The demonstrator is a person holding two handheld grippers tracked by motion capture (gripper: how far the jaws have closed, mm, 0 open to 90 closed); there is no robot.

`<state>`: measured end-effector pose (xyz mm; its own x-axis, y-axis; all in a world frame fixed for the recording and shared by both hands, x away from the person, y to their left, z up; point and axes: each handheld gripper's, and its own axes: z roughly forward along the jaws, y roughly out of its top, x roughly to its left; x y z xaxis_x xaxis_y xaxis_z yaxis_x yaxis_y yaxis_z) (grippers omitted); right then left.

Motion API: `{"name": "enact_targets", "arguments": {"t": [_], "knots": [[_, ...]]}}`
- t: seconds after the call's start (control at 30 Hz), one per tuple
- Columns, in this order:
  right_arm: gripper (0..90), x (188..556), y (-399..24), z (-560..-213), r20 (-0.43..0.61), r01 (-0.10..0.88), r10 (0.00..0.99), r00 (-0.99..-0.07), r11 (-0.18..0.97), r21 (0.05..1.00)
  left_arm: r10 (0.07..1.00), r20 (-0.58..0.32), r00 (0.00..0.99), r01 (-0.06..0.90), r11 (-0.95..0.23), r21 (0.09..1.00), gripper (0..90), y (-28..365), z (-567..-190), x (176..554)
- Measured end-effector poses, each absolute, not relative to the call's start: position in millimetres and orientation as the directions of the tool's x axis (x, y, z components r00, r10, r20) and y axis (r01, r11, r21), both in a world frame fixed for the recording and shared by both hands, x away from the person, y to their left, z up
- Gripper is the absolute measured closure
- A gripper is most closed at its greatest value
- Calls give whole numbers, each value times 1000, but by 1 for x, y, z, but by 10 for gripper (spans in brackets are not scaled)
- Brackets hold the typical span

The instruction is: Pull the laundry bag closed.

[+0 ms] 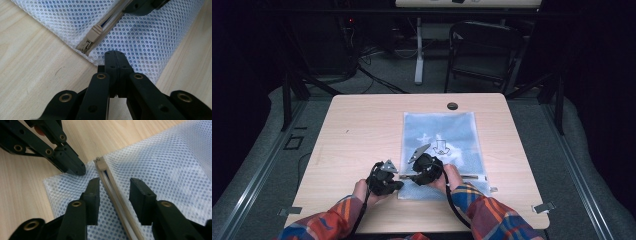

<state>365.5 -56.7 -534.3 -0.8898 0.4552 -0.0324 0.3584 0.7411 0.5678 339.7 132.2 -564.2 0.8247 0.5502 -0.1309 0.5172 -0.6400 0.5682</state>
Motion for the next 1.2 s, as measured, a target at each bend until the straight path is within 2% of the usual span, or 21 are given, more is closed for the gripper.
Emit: {"name": "enact_targets", "arguments": {"t": [0.3, 0.73, 0.93, 1.2], "knots": [[697, 367, -38, -544, -34, 338, 436, -899, 743, 578, 548, -126, 827, 512, -643, 570, 899, 133, -565, 340], [726, 371, -28, -553, -20, 329, 413, -911, 754, 569, 543, -122, 831, 509, -651, 563, 900, 134, -565, 340], [795, 372, -25, -556, -17, 327, 409, -912, 753, 571, 561, -127, 818, 525, -639, 562, 900, 133, -565, 339], [815, 369, -26, -556, -32, 318, 406, -913, 760, 567, 582, -132, 802, 548, -630, 551, 900, 134, -565, 338]]}}
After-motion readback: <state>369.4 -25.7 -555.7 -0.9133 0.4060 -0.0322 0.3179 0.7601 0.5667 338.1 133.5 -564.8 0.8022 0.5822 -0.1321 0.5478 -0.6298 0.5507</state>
